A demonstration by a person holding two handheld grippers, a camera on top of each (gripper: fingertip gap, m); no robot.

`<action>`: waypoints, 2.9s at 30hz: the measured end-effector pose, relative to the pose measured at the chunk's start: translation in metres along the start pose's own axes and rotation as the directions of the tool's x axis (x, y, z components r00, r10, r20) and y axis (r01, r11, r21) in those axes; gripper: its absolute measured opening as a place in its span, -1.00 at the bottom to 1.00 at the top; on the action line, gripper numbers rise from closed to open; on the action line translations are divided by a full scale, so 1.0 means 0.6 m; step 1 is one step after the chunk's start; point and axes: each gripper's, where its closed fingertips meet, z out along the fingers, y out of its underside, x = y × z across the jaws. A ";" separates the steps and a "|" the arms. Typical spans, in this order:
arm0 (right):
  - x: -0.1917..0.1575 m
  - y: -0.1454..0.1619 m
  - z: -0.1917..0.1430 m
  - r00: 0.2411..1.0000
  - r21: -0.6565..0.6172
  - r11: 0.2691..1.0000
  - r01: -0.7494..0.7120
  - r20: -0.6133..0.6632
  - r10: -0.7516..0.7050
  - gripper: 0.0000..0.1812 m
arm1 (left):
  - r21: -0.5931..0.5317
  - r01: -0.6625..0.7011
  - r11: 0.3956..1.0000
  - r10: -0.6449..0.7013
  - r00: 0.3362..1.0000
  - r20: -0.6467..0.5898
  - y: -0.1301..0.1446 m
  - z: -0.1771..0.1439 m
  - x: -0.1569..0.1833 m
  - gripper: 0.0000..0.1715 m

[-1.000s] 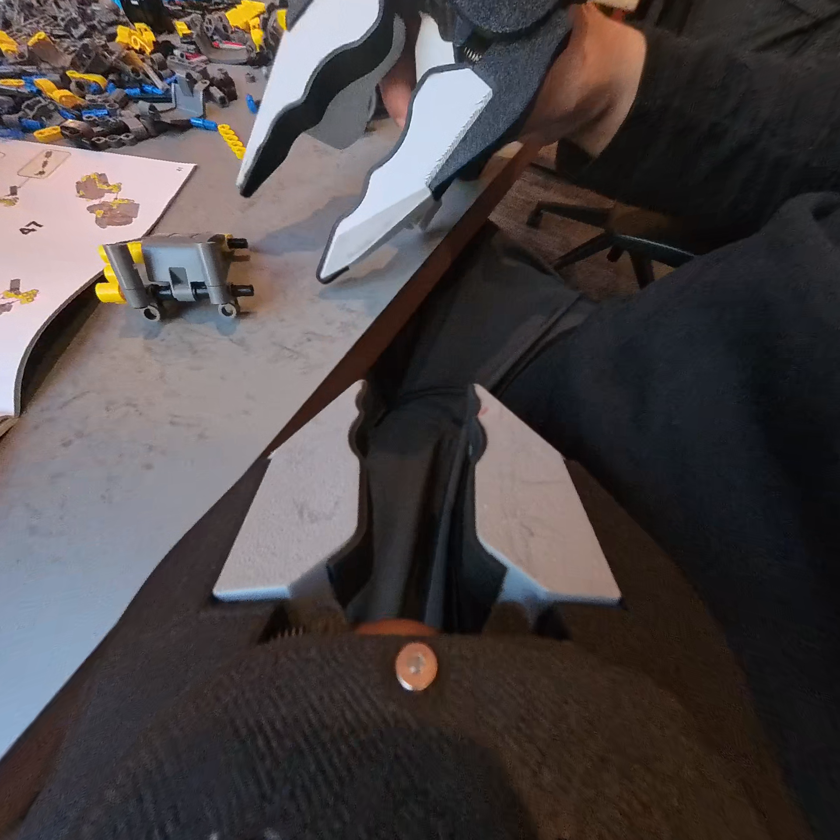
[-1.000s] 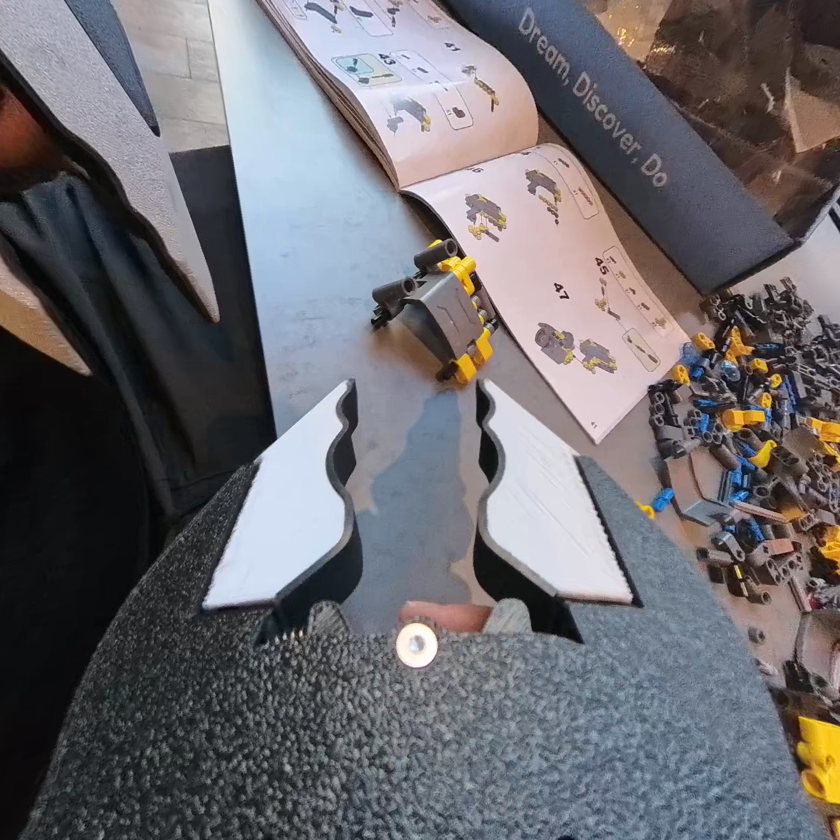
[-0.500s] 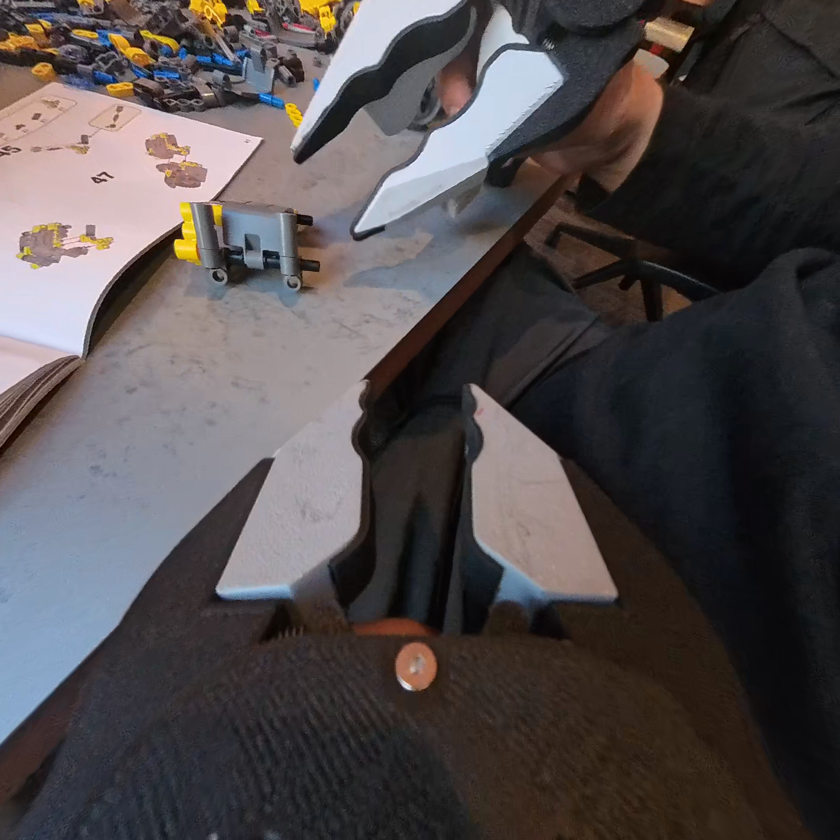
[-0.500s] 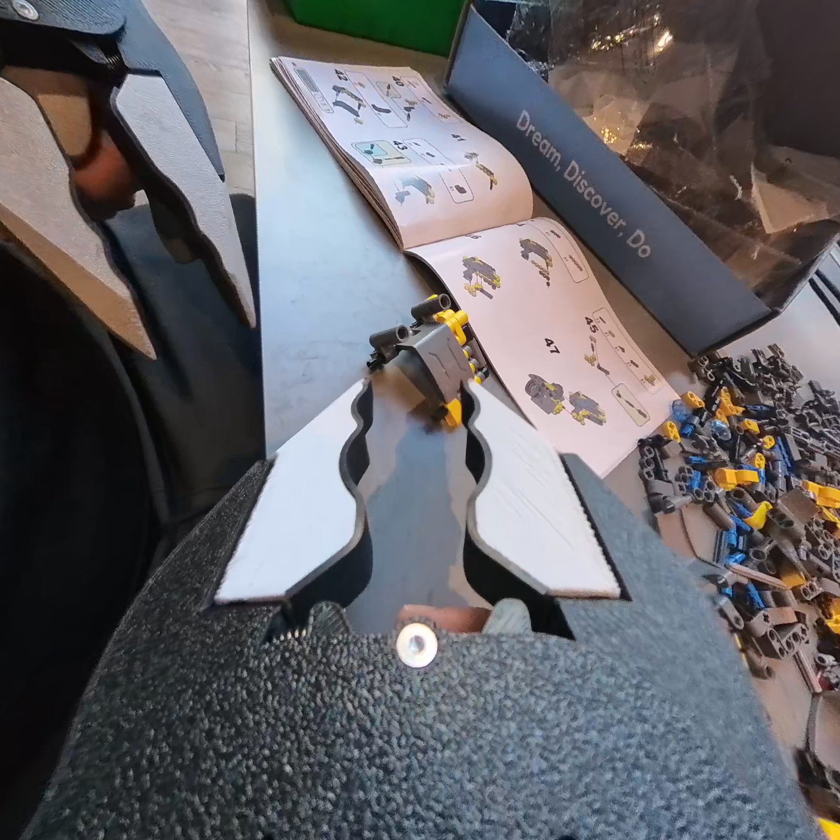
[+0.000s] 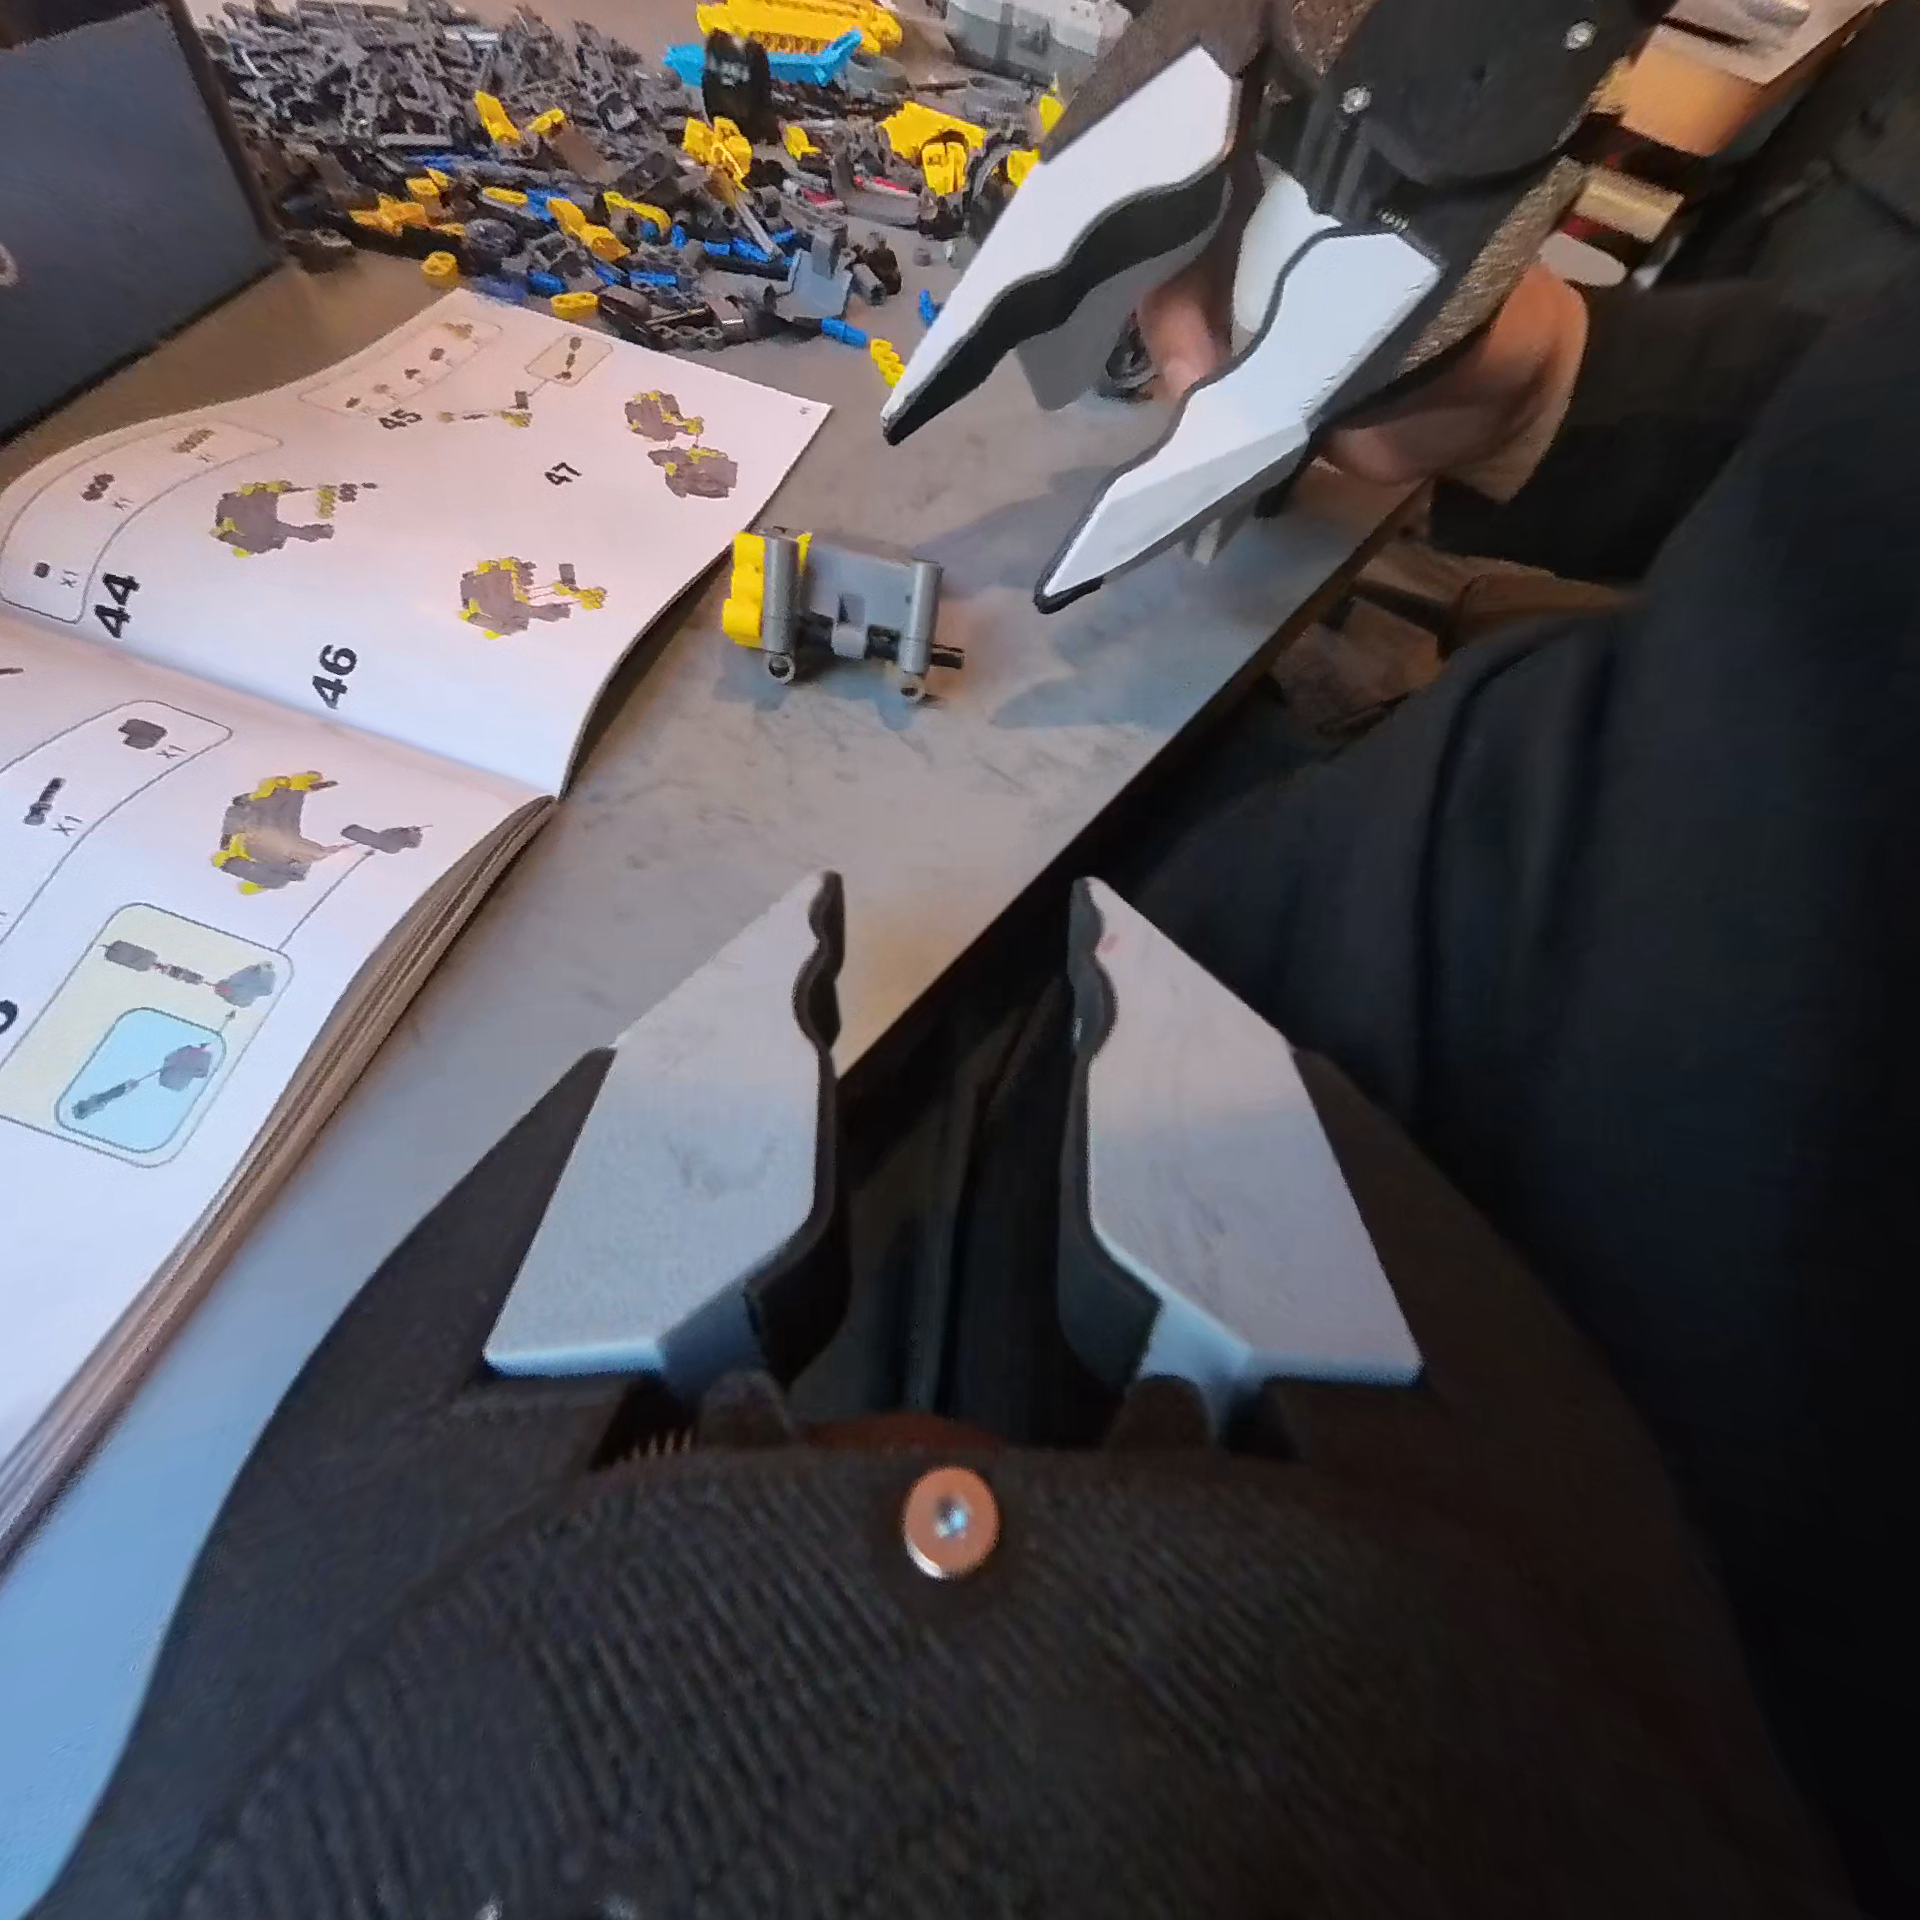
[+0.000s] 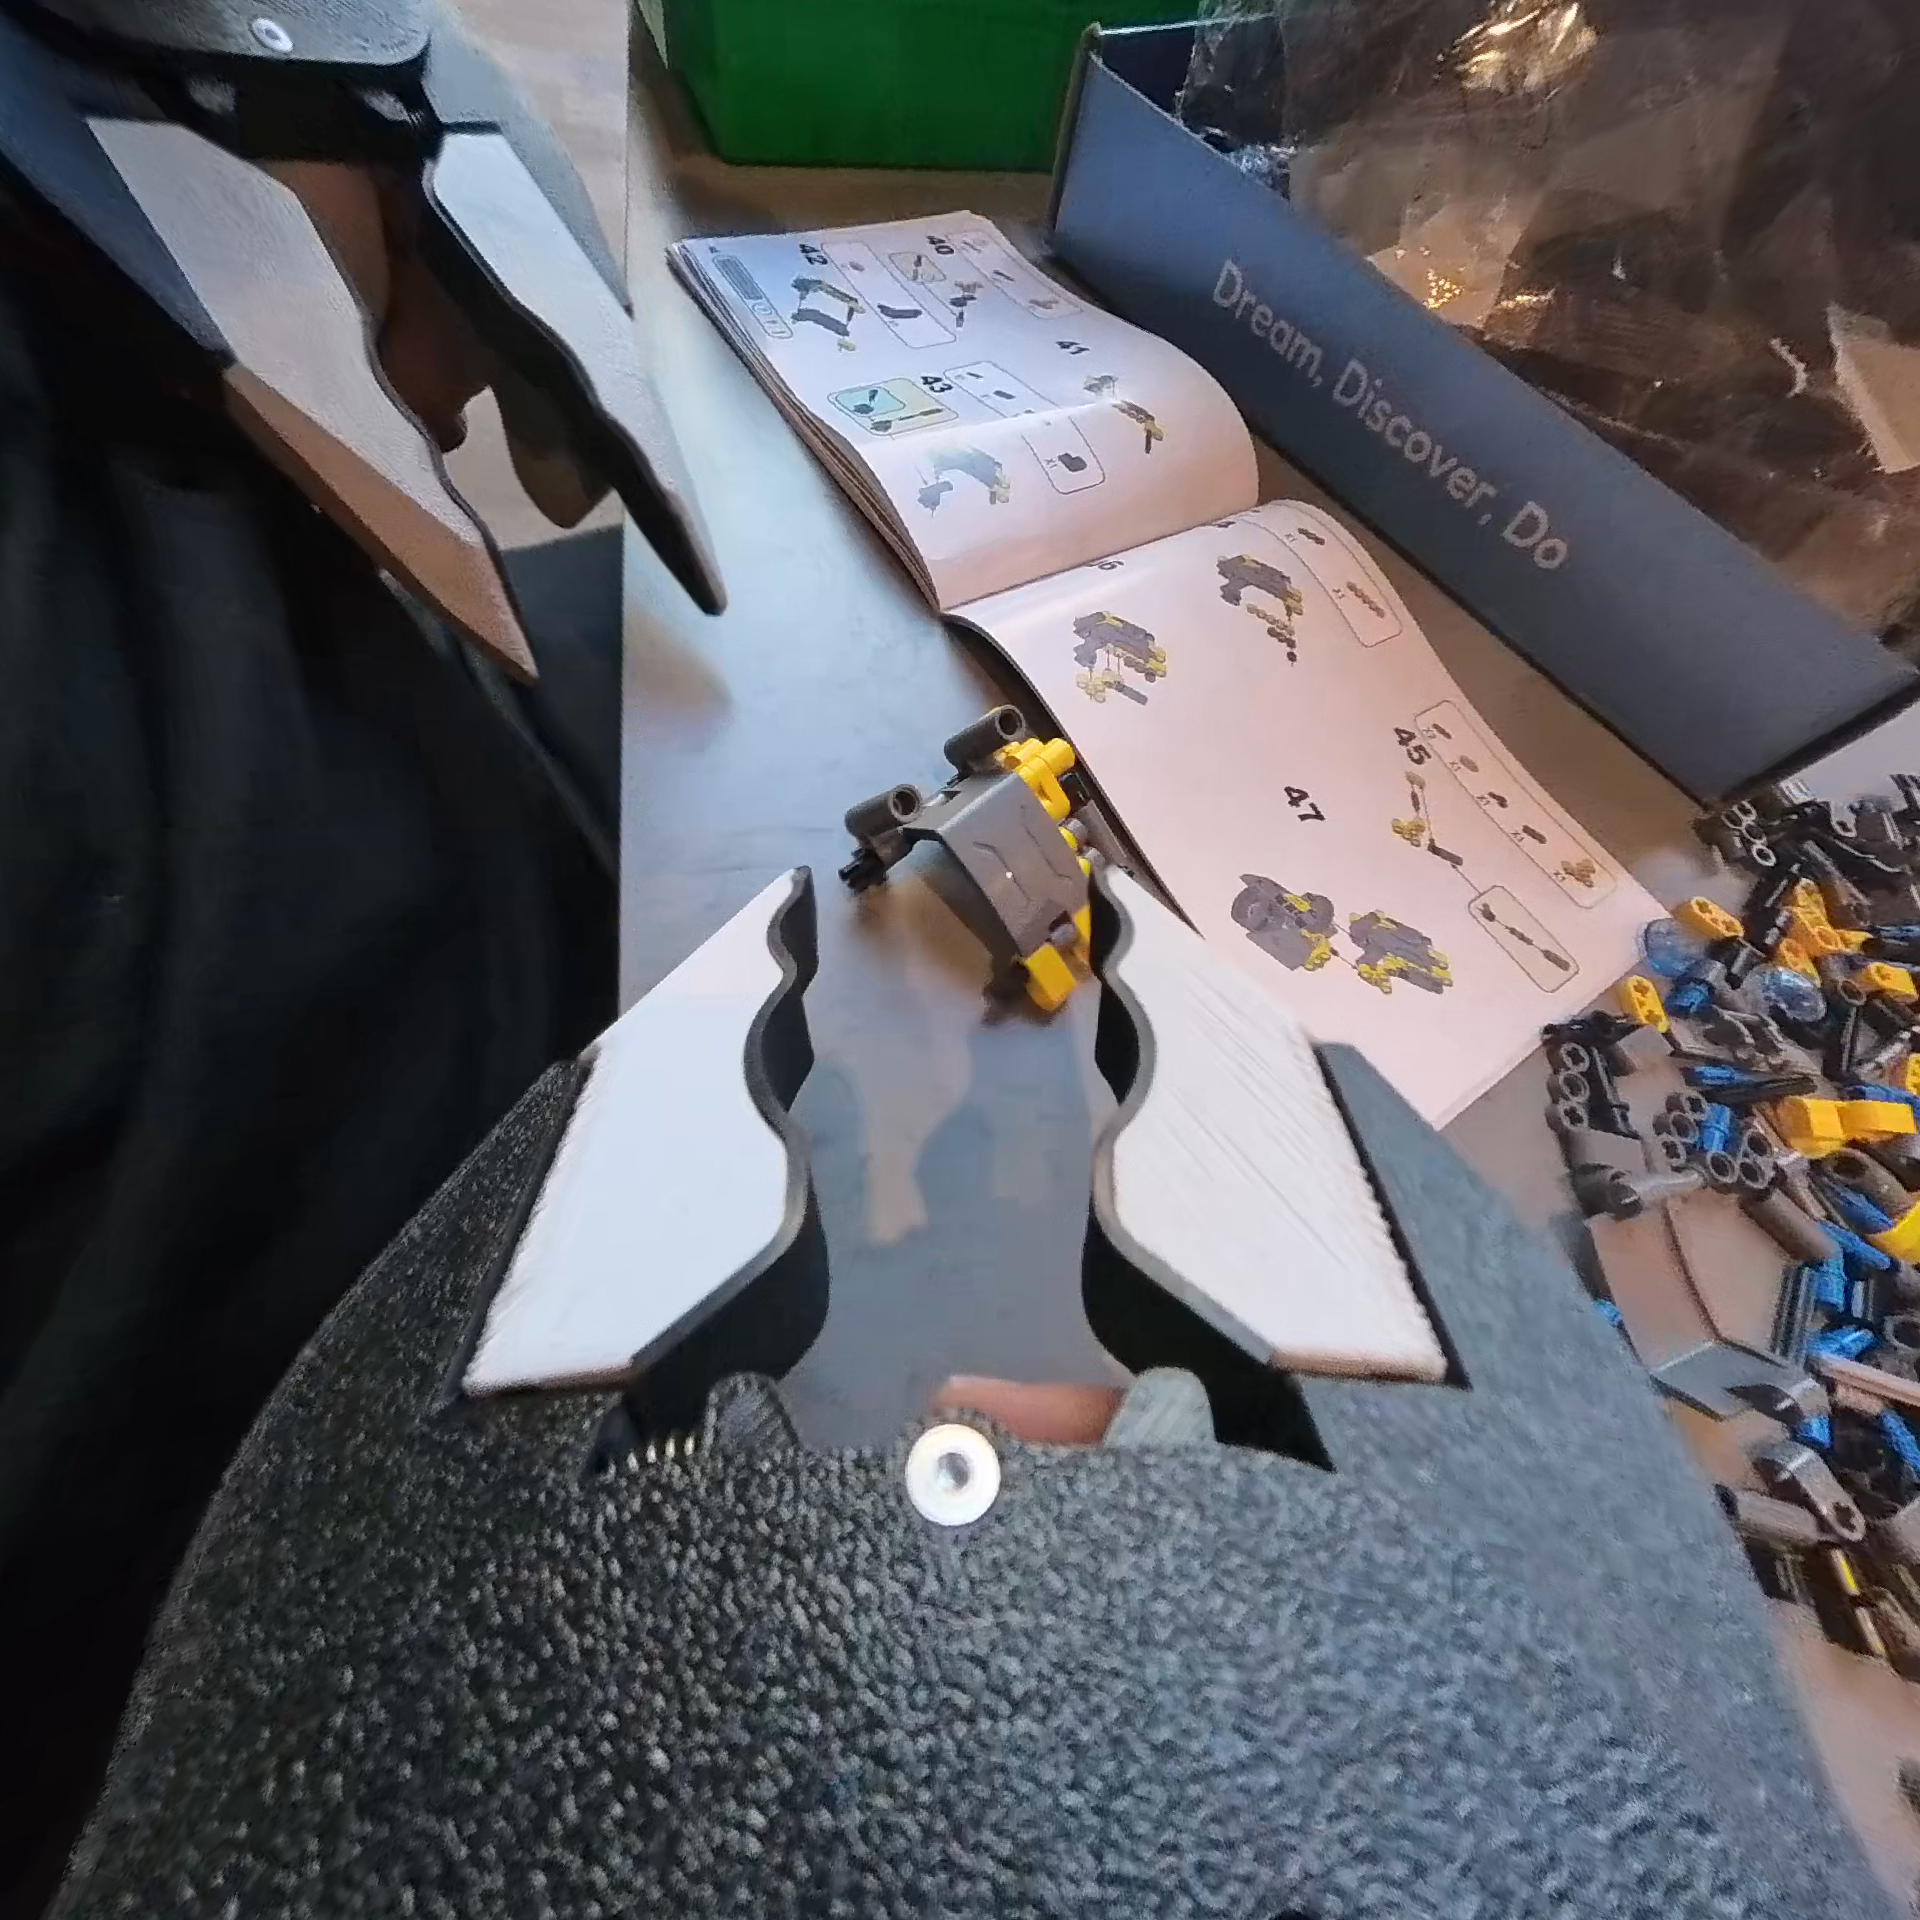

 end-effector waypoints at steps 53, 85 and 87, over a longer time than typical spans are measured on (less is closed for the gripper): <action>0.016 0.015 0.029 0.993 -0.092 0.990 0.108 -0.045 -0.113 -0.59 | 0.023 -0.080 0.997 0.081 0.993 -0.082 -0.016 0.032 0.009 -0.58; 0.001 0.023 0.013 0.983 -0.110 0.981 0.160 -0.072 -0.168 -0.76 | 0.023 -0.070 0.997 0.070 0.997 -0.011 -0.015 0.020 -0.013 -0.56; 0.002 0.023 0.013 0.984 -0.111 0.982 0.153 -0.073 -0.162 -0.75 | 0.024 -0.068 0.997 0.069 0.998 -0.011 -0.015 0.020 -0.013 -0.56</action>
